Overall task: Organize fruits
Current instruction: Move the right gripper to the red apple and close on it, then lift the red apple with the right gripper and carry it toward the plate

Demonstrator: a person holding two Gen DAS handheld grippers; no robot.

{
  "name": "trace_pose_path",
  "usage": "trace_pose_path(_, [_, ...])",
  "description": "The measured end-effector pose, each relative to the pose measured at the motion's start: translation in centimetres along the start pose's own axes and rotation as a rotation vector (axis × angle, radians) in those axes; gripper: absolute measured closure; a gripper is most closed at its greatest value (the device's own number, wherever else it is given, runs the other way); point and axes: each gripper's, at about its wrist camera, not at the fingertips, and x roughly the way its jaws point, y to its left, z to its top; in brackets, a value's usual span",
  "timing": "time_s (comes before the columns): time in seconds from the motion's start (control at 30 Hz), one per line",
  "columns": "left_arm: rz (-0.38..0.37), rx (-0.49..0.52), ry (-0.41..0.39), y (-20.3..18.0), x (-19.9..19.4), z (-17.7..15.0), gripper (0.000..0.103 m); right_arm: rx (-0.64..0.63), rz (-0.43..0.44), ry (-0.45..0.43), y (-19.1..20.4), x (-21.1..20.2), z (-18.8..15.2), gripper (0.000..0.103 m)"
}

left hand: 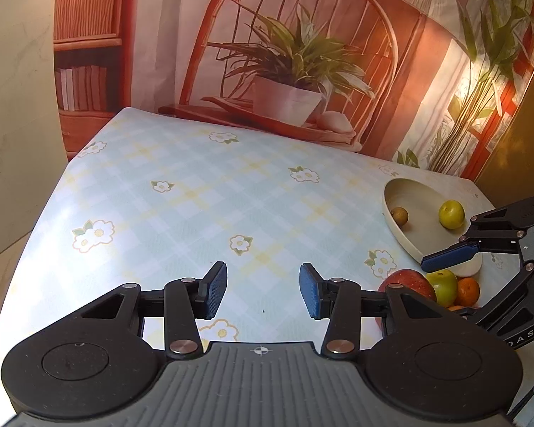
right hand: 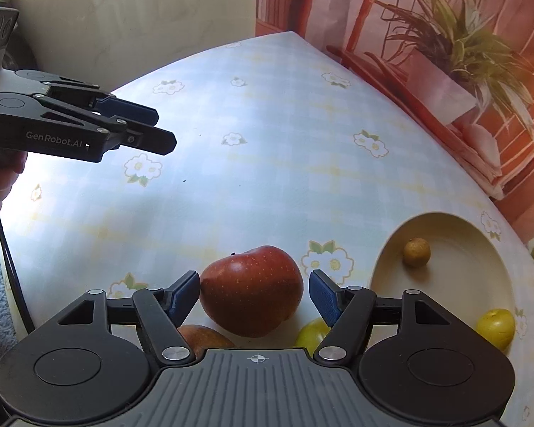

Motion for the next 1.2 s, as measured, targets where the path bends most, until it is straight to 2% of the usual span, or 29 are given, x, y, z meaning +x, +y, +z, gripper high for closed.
trace_pose_path(0.33, [-0.030, -0.025, -0.001, 0.3, 0.0, -0.1, 0.056, -0.039, 0.021, 0.123, 0.7, 2.2, 2.1, 0.038])
trace_pose_path(0.5, [-0.038, -0.044, 0.002, 0.5, 0.1, -0.2, 0.056, -0.058, 0.028, 0.132, 1.0, 2.3, 2.4, 0.039])
trace_pose_path(0.6, [-0.035, -0.056, -0.001, 0.7, 0.0, -0.2, 0.056, -0.024, 0.050, 0.088, 0.6, 2.6, 2.9, 0.039])
trace_pose_path(0.83, [-0.019, -0.091, -0.005, 0.9, 0.3, 0.4, 0.056, 0.099, -0.010, -0.101, -0.7, 3.3, 3.3, 0.039])
trace_pose_path(1.0, [-0.036, -0.114, 0.010, 0.8, 1.0, 0.6, 0.056, 0.144, -0.021, -0.175, -1.5, 3.0, 1.6, 0.038])
trace_pose_path(1.2, [-0.080, -0.118, 0.041, -0.3, 2.3, 0.9, 0.056, 0.179, -0.009, -0.219, -1.8, 1.9, -0.4, 0.038])
